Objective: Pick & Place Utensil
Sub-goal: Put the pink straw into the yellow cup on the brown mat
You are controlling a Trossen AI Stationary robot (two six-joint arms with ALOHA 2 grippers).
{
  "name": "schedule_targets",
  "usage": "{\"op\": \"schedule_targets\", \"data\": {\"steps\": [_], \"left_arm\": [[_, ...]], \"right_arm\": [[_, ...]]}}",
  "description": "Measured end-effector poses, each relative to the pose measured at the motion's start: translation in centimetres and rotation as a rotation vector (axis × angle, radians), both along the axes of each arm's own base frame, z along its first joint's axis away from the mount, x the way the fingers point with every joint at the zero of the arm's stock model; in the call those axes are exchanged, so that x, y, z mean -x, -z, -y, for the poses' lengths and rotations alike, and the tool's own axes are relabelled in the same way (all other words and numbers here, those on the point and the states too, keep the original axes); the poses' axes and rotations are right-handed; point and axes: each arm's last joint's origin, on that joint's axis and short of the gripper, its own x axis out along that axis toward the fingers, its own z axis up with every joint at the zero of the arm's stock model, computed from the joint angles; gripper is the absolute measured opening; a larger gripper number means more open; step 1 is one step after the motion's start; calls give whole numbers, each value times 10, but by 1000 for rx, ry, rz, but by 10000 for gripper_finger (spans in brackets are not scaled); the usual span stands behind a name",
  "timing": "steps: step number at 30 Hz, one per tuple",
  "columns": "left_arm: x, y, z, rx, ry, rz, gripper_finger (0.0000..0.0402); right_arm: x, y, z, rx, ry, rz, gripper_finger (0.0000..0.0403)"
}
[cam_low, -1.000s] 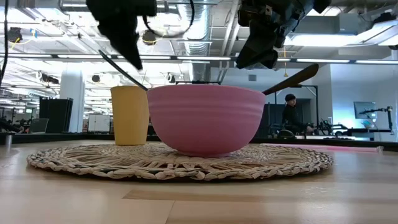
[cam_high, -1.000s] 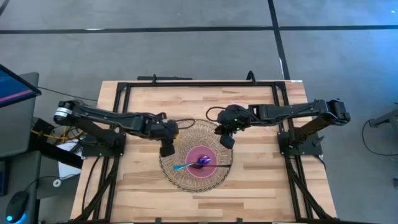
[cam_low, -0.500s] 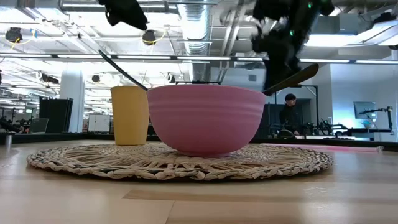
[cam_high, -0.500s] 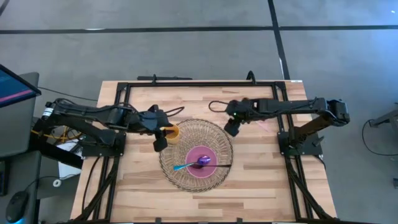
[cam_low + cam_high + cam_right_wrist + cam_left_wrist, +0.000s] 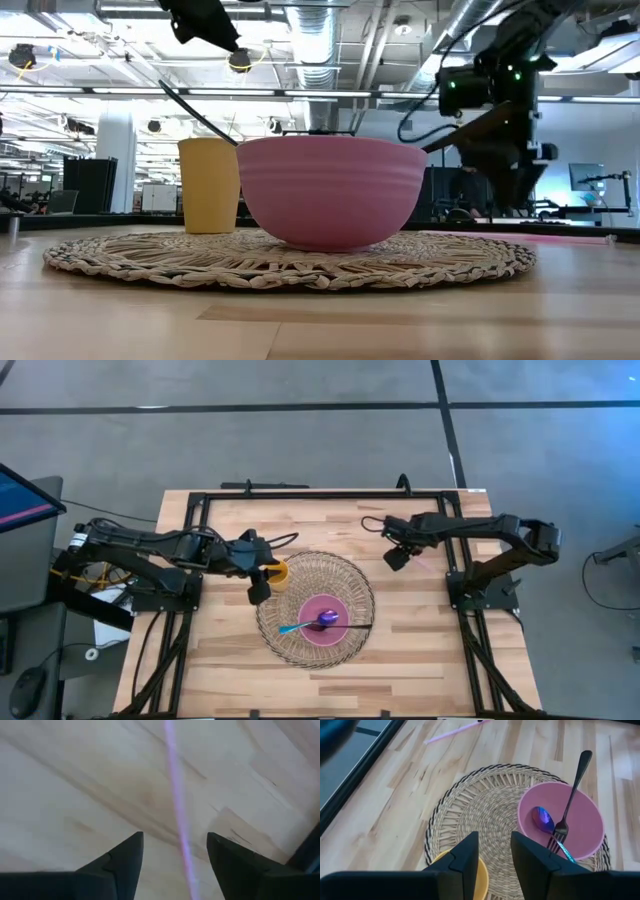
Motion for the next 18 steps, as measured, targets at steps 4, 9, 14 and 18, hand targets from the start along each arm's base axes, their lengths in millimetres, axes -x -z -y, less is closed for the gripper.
{"op": "schedule_targets", "data": {"steps": [4,9,14,18], "left_arm": [[-1,1,0,-1,0,-4,115],[-4,3,1,-2,0,-13,115],[-6,4,1,-4,0,-19,115],[-6,4,1,-3,0,-21,115]], "right_arm": [[12,10,7,-17,55,-31,204],[23,25,11,-34,101,-22,199],[30,40,8,-92,113,29,198],[32,43,5,-83,103,18,194]]}}
